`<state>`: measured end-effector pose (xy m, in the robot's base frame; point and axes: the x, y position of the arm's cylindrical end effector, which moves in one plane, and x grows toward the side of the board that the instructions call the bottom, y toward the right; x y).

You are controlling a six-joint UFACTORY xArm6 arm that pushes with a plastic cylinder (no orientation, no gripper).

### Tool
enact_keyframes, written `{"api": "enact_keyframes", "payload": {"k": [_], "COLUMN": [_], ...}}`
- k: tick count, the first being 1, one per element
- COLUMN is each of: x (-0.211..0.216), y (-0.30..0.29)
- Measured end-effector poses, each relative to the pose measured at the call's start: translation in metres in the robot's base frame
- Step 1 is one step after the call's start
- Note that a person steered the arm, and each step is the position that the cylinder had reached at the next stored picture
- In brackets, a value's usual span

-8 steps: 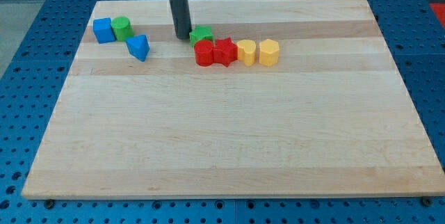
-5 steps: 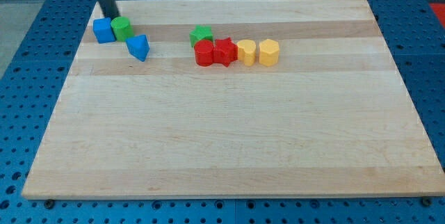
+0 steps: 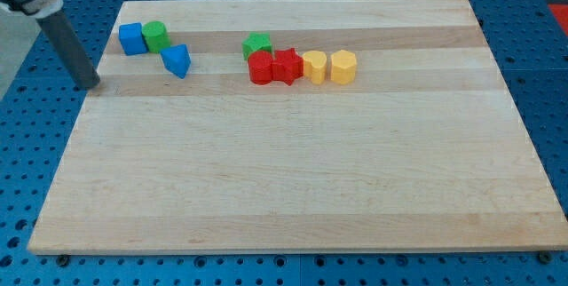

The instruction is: Keep blue blocks and green circle in a diagonal line

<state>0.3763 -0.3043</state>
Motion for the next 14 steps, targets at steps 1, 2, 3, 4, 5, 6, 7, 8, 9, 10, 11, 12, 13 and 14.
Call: {"api": "enact_keyframes", "payload": {"k": [1, 2, 3, 4, 5, 6, 7, 8, 9, 10, 11, 12, 13, 14], "x": [-0.004, -0.06, -0.101, -0.111, -0.118, -0.17, -0.172, -0.162, -0.117, -0.065, -0.02, -0.038, -0.115, -0.132], "y": [-0.001, 0.006, 0.044, 0.044, 0.044, 0.046, 0.076, 0.076, 0.076, 0.076, 0.076, 0.077, 0.077, 0.079]}}
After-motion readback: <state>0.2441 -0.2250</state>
